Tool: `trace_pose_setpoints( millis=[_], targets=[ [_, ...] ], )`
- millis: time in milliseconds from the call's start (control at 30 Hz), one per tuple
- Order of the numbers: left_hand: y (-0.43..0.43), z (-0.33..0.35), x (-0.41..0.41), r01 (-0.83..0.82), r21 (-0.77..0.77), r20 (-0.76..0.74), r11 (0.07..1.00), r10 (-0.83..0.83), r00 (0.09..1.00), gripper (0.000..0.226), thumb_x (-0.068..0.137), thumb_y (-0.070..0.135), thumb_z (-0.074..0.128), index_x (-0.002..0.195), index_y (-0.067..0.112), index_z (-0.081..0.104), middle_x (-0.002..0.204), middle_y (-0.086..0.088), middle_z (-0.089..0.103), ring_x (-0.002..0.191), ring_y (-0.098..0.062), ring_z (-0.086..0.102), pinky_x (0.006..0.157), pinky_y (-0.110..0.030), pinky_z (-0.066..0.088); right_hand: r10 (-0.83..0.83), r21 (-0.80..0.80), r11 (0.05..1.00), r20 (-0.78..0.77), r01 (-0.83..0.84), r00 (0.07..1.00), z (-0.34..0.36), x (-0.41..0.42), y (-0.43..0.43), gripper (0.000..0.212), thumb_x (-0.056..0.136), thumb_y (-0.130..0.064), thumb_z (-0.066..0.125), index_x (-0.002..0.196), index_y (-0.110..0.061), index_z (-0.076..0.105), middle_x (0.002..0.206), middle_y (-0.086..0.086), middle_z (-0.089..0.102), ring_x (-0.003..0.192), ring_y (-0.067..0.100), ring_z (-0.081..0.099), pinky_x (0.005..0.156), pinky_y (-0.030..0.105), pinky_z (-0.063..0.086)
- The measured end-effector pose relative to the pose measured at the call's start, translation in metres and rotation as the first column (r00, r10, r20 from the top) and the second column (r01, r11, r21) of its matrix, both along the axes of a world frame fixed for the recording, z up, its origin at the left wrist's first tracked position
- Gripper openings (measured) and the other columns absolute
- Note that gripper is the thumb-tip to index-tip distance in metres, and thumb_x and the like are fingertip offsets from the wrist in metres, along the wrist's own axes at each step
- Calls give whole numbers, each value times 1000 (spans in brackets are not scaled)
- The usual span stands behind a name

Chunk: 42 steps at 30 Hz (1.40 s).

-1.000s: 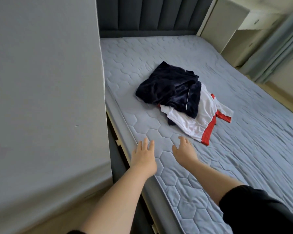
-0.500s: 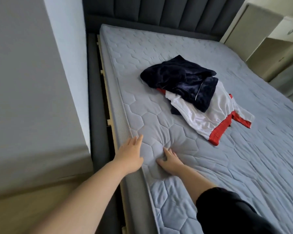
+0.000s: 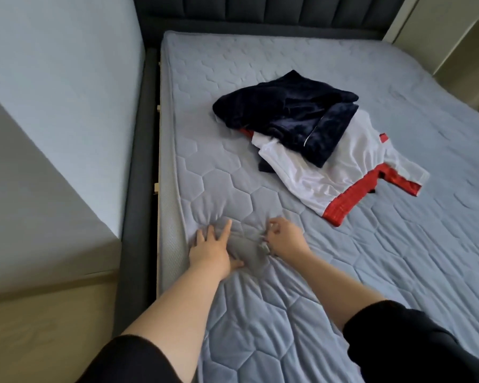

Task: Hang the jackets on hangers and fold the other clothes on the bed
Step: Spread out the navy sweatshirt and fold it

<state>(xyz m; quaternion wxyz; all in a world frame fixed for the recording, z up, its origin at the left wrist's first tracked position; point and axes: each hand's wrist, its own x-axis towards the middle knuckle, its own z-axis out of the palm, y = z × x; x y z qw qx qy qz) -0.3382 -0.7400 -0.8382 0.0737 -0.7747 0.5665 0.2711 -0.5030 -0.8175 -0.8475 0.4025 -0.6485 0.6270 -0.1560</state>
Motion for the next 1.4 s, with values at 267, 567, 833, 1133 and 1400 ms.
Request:
trace_pose_setpoints(
  millis=[267, 567, 833, 1133, 1400],
  targets=[
    [-31, -8, 5, 124, 80, 129, 989, -133, 983, 117, 68, 74, 63, 145, 44, -20, 155, -20, 9, 140, -38, 20, 111, -42, 26, -396, -142, 895, 188, 424, 899, 27, -11, -114, 51, 88, -14, 50, 137, -17, 40, 112, -6, 48, 74, 9, 56, 60, 21, 45],
    [-51, -18, 4, 265, 43, 196, 963, -269, 943, 118, 66, 72, 66, 149, 41, -11, 134, -8, 53, 131, -35, 36, 106, -42, 35, -653, 469, 754, 450, 461, 609, 45, -27, -187, 41, 90, -25, 62, 127, -22, 45, 112, 1, 53, 88, 21, 62, 75, 47, 53],
    [-55, -17, 2, 286, 49, 217, 957, -289, 932, 119, 65, 73, 66, 149, 39, -11, 135, -7, 52, 128, -34, 42, 105, -46, 37, -224, -12, 975, -97, 224, 970, 15, -9, -172, 26, 91, -23, 57, 68, -17, 47, 87, 10, 55, 84, 23, 53, 76, 33, 45],
    [-23, 0, 45, 103, 63, -136, 993, -94, 986, 89, 84, 54, 56, 149, 43, -3, 161, 2, 4, 144, -22, 22, 112, -34, 27, 252, 58, 966, -422, -251, 871, 22, -3, -64, 8, 82, -10, 55, 76, -6, 56, 91, 15, 64, 97, 33, 59, 67, 24, 34],
    [-15, 51, 40, -260, -240, -603, 935, 66, 795, 97, 82, -4, 54, 148, 46, 3, 155, 2, 27, 131, -21, 43, 85, -23, 45, 439, 312, 813, 225, -491, 870, 111, 5, 11, 13, 74, -3, 63, 64, -5, 55, 70, 17, 69, 67, 27, 70, 69, 34, 53]
  ],
)
